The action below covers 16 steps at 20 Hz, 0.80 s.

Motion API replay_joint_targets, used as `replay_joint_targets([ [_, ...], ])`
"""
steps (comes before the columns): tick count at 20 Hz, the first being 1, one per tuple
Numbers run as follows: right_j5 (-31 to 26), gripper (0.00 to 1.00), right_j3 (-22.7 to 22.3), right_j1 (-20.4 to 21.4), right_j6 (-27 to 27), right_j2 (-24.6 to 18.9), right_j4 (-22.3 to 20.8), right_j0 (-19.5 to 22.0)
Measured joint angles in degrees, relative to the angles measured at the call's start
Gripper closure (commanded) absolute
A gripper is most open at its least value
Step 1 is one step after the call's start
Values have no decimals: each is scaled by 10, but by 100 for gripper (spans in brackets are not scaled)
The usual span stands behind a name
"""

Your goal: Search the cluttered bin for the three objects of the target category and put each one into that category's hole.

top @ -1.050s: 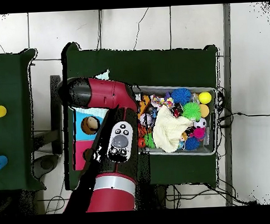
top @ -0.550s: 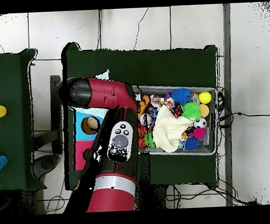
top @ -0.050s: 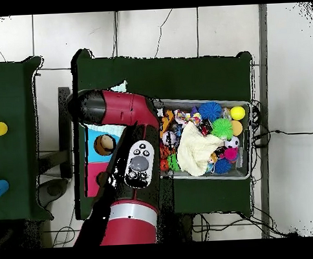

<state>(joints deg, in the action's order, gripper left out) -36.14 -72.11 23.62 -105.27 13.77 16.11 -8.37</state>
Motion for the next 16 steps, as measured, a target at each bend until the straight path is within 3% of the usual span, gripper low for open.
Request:
replay_joint_targets([
  [16,0,0,-11,18,0,0,0,0],
])
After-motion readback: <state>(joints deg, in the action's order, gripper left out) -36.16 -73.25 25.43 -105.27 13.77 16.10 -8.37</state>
